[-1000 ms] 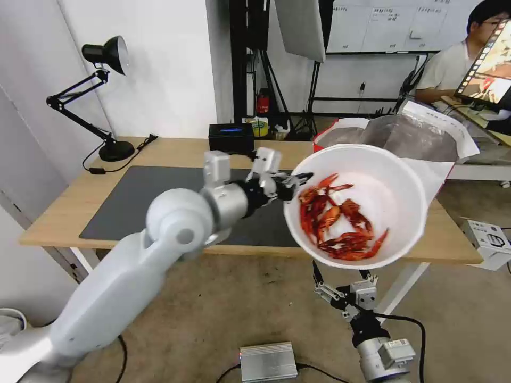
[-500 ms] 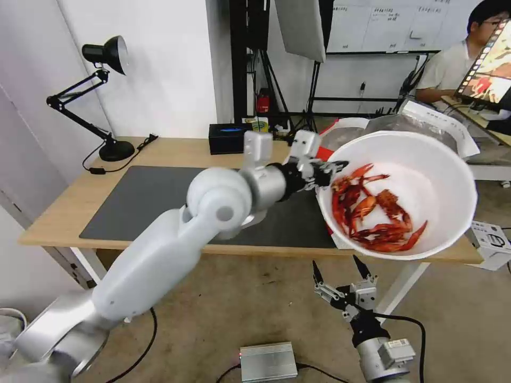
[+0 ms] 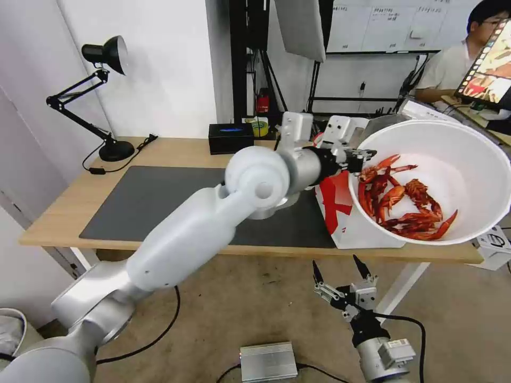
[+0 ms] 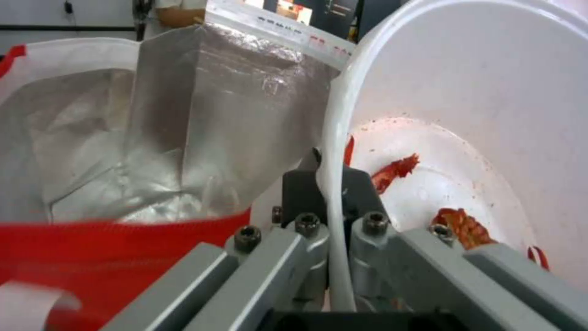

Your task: Pick up the trash from the table and place it into the takeout bag.

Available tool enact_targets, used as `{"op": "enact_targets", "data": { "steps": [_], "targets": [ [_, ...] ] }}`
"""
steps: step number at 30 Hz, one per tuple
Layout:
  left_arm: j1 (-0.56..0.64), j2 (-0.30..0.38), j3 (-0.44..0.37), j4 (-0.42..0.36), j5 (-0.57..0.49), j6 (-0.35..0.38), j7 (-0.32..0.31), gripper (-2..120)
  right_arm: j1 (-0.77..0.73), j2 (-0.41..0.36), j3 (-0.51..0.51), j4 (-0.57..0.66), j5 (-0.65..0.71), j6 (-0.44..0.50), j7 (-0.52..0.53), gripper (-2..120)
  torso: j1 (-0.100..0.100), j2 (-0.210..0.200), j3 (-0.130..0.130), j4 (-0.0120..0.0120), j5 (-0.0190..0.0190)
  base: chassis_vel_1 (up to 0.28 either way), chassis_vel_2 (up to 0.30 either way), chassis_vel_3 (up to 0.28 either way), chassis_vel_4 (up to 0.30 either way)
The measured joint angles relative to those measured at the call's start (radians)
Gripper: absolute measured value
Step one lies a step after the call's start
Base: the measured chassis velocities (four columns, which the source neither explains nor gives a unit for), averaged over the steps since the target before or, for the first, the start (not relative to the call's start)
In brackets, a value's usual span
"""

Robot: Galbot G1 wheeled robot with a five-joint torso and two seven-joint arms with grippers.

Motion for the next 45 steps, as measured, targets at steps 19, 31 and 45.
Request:
{"op": "enact_targets", "data": {
  "steps": [19,31,45],
  "targets": [
    [-0.151,-0.203,0.012,0.213,-0.108,-0.042,-0.244,0,0.000,0.000,0.000,0.000,0.000,0.000,0.000,100,0.000,0.000,0.000,0.0001,0.0000,0.000,0.000,0.000,0.000],
    [-0.201,-0.220,0.021,0.300,-0.156,-0.134,-0.358,0,0.000,0.000,0.000,0.000,0.000,0.000,0.000,100,0.000,0.000,0.000,0.0001,-0.0001,0.000,0.000,0.000,0.000],
    [-0.260,-0.219,0.026,0.375,-0.242,-0.211,-0.490,0,0.000,0.000,0.000,0.000,0.000,0.000,0.000,100,0.000,0.000,0.000,0.0001,-0.0001,0.000,0.000,0.000,0.000]
  ]
}}
